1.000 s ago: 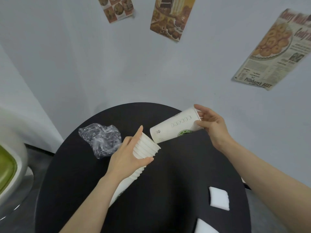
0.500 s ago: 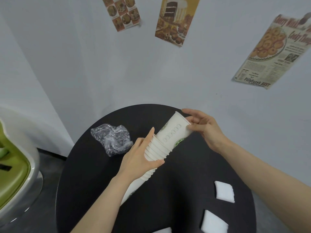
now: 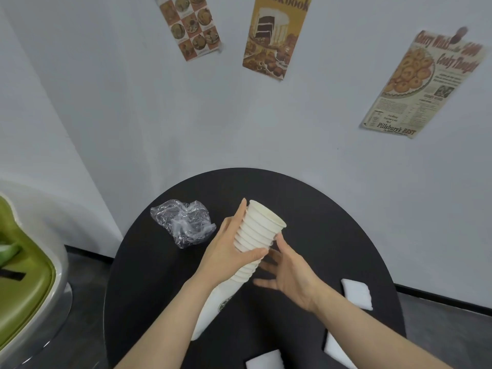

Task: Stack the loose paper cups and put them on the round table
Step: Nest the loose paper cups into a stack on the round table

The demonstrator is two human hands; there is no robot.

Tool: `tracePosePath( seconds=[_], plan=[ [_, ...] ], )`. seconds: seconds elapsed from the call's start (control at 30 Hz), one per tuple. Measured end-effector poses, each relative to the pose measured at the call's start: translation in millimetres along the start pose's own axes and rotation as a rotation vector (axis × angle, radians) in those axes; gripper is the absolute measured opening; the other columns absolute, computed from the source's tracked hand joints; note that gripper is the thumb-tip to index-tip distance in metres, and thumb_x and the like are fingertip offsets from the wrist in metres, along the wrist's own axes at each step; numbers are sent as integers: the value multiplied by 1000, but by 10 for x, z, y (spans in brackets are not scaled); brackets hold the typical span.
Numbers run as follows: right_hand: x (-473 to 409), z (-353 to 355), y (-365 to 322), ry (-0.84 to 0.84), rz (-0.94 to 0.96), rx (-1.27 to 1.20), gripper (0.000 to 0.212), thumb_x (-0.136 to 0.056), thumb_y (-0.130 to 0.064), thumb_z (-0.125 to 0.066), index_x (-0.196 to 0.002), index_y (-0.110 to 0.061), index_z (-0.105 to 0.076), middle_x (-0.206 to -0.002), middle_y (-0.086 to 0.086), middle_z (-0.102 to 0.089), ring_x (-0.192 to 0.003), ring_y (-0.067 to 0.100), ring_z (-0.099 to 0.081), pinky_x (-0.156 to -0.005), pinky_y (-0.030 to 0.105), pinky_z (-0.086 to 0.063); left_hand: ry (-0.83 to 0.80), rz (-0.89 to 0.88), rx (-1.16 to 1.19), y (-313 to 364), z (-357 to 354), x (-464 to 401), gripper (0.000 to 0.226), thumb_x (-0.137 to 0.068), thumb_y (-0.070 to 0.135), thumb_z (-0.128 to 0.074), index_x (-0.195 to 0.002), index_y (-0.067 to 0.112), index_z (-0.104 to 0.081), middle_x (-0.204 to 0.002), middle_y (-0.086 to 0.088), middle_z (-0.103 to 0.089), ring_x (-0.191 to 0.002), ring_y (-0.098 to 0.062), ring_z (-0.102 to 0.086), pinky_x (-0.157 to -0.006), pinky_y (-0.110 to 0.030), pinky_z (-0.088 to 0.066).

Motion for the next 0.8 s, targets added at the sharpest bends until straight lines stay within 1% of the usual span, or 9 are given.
tracePosePath(
  seconds=[0.07,0.1,0.2,0.3,0.4,0.47,0.57,0.7,0.8],
  plan=[
    [5,-98,-72,27,112,35,50,-89,-62,-47,-137,-47,-42,-137,-7,-55,-124,21,-55,-96,53,-49,6,-9,56,54,23,-15,103,-66,67,-71,-137,69,3,-136,31,-34,-112,30,-31,-87,-16,-33],
    [17,-125,-139,57,177,66,49,-89,-63,-47,-136,-51,-40,-136,-11,-56,-122,19,-56,-95,51,-51,9,-12,72,92,48,-30,101,-67,70,-68,-138,68,4,-141,31,-30,-115,28,-30,-91,-19,-34],
    [47,-105,-307,133,314,121,48,-91,-58,-49,-137,-54,-37,-135,-16,-55,-125,15,-53,-100,50,-47,-26,-44,108,201,118,-90,89,-75,73,-58,-140,65,3,-151,29,-24,-133,10,-28,-108,-34,-34],
    [77,-72,-401,187,414,197,49,-91,-49,-51,-139,-51,-36,-136,-16,-54,-127,9,-50,-103,52,-44,-70,-83,176,266,155,-108,81,-82,70,-54,-143,61,-3,-147,34,-26,-138,8,-24,-114,-32,-29],
    [103,-114,-420,201,489,241,51,-92,-45,-56,-139,-49,-36,-138,-18,-51,-127,3,-49,-105,49,-42,-77,-75,234,228,158,-86,77,-82,68,-54,-145,58,-9,-148,31,-28,-139,2,-29,-116,-36,-29],
    [112,-143,-420,208,513,259,54,-90,-45,-56,-139,-50,-36,-139,-20,-50,-128,1,-47,-107,49,-39,-65,-67,260,188,162,-80,75,-83,66,-55,-145,58,-13,-149,27,-31,-138,-3,-33,-115,-41,-31],
    [115,-171,-446,225,527,245,56,-88,-46,-55,-140,-50,-35,-140,-23,-48,-130,0,-44,-111,49,-35,-76,-55,326,191,168,-115,73,-83,60,-59,-144,57,-19,-149,23,-35,-137,-8,-37,-114,-44,-32],
    [147,-156,-465,287,573,225,56,-91,-44,-57,-142,-47,-34,-142,-22,-47,-133,3,-42,-113,47,-33,-84,-52,360,228,180,-166,64,-91,47,-58,-144,55,-24,-149,19,-37,-135,-4,-39,-113,-46,-34],
    [158,-93,-406,319,565,209,53,-90,-43,-55,-140,-50,-37,-141,-23,-46,-133,3,-42,-113,49,-33,-95,-23,342,199,161,-152,61,-90,47,-53,-142,59,-23,-147,18,-40,-131,1,-42,-111,-48,-36]
  ],
)
Point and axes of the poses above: each hand's wrist, its own x-axis away from the middle knuckle, its own z-axis out of the back of the hand, y = z × x, the point moved 4 cm from there along -x, towards the middle knuckle
